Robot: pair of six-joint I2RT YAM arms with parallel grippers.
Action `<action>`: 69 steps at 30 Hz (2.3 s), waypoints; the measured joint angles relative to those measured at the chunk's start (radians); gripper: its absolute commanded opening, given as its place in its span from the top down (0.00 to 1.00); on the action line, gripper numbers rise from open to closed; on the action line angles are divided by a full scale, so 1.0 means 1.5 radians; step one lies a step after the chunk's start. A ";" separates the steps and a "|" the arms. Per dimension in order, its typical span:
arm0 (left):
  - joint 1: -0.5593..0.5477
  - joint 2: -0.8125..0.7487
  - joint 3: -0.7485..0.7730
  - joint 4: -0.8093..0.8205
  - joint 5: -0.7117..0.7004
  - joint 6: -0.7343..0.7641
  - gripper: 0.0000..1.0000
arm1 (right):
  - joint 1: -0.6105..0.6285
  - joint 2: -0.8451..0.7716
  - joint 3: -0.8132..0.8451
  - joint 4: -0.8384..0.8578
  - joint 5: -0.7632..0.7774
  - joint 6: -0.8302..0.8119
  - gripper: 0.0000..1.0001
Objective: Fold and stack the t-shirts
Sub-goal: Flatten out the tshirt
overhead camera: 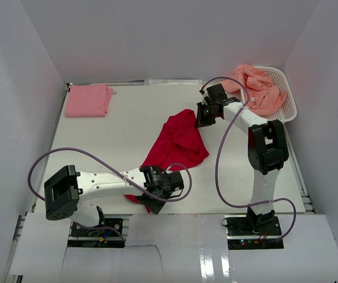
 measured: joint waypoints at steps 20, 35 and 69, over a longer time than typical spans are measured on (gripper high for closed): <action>-0.039 0.042 -0.004 0.049 0.011 0.020 0.38 | 0.000 0.000 -0.001 -0.002 0.000 -0.001 0.92; -0.039 0.054 -0.030 0.109 0.011 0.040 0.47 | -0.002 0.000 -0.008 -0.002 0.000 -0.001 0.92; 0.092 0.091 -0.062 0.161 0.157 0.102 0.42 | -0.016 -0.025 -0.044 -0.002 -0.001 -0.012 0.92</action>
